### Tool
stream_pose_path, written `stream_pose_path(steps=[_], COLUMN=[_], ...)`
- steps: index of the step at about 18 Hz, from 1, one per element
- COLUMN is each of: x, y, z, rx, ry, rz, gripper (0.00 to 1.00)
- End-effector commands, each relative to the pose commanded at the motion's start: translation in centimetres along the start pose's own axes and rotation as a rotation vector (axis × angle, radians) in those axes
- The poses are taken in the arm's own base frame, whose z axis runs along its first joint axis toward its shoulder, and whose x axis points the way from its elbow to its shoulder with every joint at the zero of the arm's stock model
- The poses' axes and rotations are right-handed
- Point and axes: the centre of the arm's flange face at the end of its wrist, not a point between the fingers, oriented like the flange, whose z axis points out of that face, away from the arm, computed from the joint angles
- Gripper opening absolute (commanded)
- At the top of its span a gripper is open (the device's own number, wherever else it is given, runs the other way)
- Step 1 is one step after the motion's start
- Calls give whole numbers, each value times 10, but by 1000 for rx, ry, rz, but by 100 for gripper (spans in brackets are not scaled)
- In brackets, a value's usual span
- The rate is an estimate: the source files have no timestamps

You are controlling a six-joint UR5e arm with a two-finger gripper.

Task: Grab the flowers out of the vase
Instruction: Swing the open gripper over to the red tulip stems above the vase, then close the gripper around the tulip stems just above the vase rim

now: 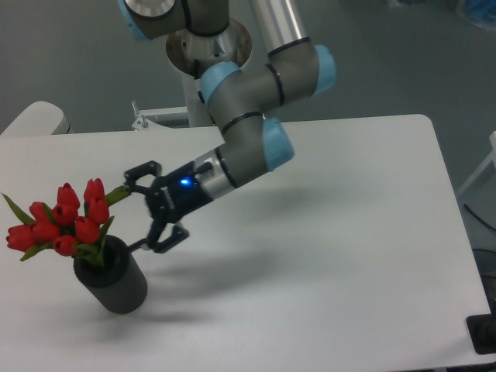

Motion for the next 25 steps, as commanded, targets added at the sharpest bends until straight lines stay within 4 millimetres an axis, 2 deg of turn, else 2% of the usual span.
stream_pose_path(steps=[3, 10, 15, 18, 19, 20, 22, 23, 24, 25], x=[-8, -24, -27, -24, -23, -23, -22, -22, -22, -22], y=[3, 13, 10, 6, 7, 6, 2, 0, -1, -2], z=[11, 20, 20, 28, 29, 30, 27, 26, 25, 24], rx=[7, 19, 25, 48, 47, 47, 48, 48, 48, 48], ry=[12, 9, 8, 23, 25, 26, 22, 19, 17, 16], rz=[16, 51, 52, 5, 5, 7, 16, 18, 21, 22], gripper=[100, 100, 100, 99, 86, 66, 32, 19, 11, 7])
